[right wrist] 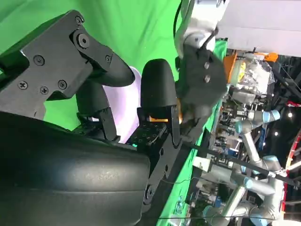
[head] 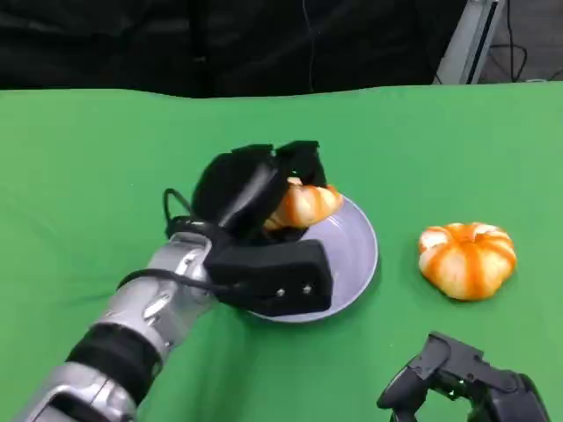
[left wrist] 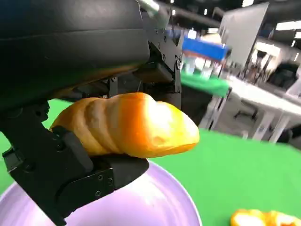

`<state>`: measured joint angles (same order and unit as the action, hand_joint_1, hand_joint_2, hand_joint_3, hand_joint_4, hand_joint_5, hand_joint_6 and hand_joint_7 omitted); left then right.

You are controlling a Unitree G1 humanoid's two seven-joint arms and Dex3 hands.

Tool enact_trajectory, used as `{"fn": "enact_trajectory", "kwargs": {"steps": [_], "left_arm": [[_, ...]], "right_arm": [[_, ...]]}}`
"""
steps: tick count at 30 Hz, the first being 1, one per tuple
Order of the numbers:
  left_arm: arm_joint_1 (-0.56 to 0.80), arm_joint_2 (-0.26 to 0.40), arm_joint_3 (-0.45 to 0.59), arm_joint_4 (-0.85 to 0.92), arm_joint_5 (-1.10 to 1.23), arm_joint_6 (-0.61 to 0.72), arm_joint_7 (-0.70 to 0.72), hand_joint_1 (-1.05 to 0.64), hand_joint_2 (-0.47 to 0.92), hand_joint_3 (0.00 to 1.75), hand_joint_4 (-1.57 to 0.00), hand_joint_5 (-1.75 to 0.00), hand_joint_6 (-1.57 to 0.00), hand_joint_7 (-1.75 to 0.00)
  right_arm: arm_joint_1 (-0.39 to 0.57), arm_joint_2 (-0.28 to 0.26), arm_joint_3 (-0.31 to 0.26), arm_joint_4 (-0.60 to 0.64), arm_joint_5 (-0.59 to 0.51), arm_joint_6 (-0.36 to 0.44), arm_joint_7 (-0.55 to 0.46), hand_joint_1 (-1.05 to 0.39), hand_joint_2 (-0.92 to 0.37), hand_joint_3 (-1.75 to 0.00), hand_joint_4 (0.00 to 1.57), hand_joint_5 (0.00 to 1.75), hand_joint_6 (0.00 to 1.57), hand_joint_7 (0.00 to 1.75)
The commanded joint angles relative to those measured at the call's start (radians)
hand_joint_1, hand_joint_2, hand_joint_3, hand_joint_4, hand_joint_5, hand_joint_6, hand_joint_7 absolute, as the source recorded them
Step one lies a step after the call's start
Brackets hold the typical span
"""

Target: Grasp the bread from the table and place it into the plate.

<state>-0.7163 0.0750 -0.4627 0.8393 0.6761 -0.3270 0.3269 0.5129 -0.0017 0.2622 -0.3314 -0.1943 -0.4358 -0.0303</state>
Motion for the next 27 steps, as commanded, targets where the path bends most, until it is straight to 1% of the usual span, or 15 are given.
{"fn": "enact_trajectory", "kwargs": {"steps": [1, 2, 3, 4, 5, 7, 8, 10, 12, 17, 22, 25, 27], "left_arm": [[-0.045, 0.008, -0.018, 0.054, -0.004, 0.031, -0.096, -0.21, 0.61, 0.71, -0.63, -1.56, -0.78, -0.69], [-0.053, 0.017, -0.036, 0.052, 0.012, 0.051, -0.139, -0.30, 0.78, 0.39, -0.42, -1.05, -0.63, -0.37], [-0.058, 0.026, -0.051, 0.043, 0.025, 0.076, -0.182, -0.39, 0.85, 0.28, -0.28, -0.78, -0.52, -0.20], [-0.059, 0.032, -0.065, 0.030, 0.038, 0.105, -0.224, -0.49, 0.88, 0.24, -0.16, -0.62, -0.42, -0.10], [-0.058, 0.037, -0.073, 0.016, 0.045, 0.128, -0.256, -0.64, 0.91, 0.24, -0.06, -0.37, -0.26, -0.04], [-0.056, 0.043, -0.084, -0.009, 0.051, 0.166, -0.315, -0.77, 0.92, 0.28, -0.01, -0.16, -0.13, -0.01], [-0.055, 0.047, -0.087, -0.024, 0.049, 0.185, -0.356, -0.84, 0.92, 0.34, -0.01, -0.08, -0.07, -0.01], [-0.048, 0.058, -0.088, -0.056, 0.039, 0.209, -0.421, -0.93, 0.92, 0.41, 0.00, -0.02, -0.02, 0.00], [-0.039, 0.073, -0.083, -0.088, 0.027, 0.216, -0.465, -1.00, 0.92, 0.47, 0.00, 0.00, -0.01, 0.00], [-0.001, 0.123, -0.058, -0.193, -0.013, 0.211, -0.540, -1.04, 0.92, 0.53, 0.00, 0.00, -0.01, 0.00], [0.050, 0.185, -0.012, -0.308, -0.076, 0.178, -0.592, -1.04, 0.92, 0.54, 0.00, 0.00, -0.02, -0.01], [0.112, 0.225, 0.043, -0.431, -0.134, 0.179, -0.620, -1.00, 0.92, 0.53, 0.00, 0.00, -0.03, -0.01], [0.175, 0.248, 0.100, -0.532, -0.190, 0.178, -0.625, -0.89, 0.92, 0.48, -0.04, -0.02, -0.07, -0.03]], "right_arm": [[0.013, 0.002, 0.006, -0.014, -0.016, -0.008, -0.016, -0.09, -0.36, -1.28, 0.70, 1.59, 0.78, 1.29], [0.014, 0.002, 0.007, -0.017, -0.017, -0.006, -0.017, -0.09, -0.36, -1.28, 0.70, 1.59, 0.78, 1.30], [0.015, 0.003, 0.010, -0.018, -0.019, -0.005, -0.018, -0.10, -0.37, -1.27, 0.70, 1.60, 0.77, 1.30], [0.014, 0.004, 0.011, -0.017, -0.019, -0.005, -0.019, -0.10, -0.37, -1.27, 0.70, 1.60, 0.77, 1.30], [0.013, 0.005, 0.013, -0.017, -0.018, -0.005, -0.020, -0.10, -0.37, -1.27, 0.69, 1.60, 0.77, 1.30], [0.012, 0.004, 0.013, -0.016, -0.016, -0.007, -0.020, -0.11, -0.38, -1.26, 0.69, 1.60, 0.77, 1.31], [0.012, 0.003, 0.012, -0.015, -0.014, -0.008, -0.020, -0.11, -0.38, -1.26, 0.69, 1.60, 0.77, 1.31], [0.010, 0.000, 0.010, -0.015, -0.010, -0.007, -0.018, -0.11, -0.38, -1.26, 0.69, 1.60, 0.77, 1.31], [0.008, -0.001, 0.008, -0.013, -0.007, -0.005, -0.017, -0.10, -0.38, -1.27, 0.70, 1.60, 0.77, 1.31], [0.007, -0.005, 0.003, -0.015, 0.000, 0.000, -0.012, -0.10, -0.37, -1.27, 0.71, 1.60, 0.78, 1.31], [0.003, -0.006, 0.001, -0.011, -0.001, 0.001, -0.012, -0.09, -0.36, -1.28, 0.71, 1.60, 0.78, 1.30], [0.001, -0.005, 0.001, -0.010, -0.001, 0.003, -0.011, -0.09, -0.36, -1.29, 0.71, 1.60, 0.78, 1.30], [0.000, -0.006, -0.001, -0.008, -0.003, 0.000, -0.012, -0.10, -0.36, -1.29, 0.71, 1.60, 0.78, 1.30]]}}
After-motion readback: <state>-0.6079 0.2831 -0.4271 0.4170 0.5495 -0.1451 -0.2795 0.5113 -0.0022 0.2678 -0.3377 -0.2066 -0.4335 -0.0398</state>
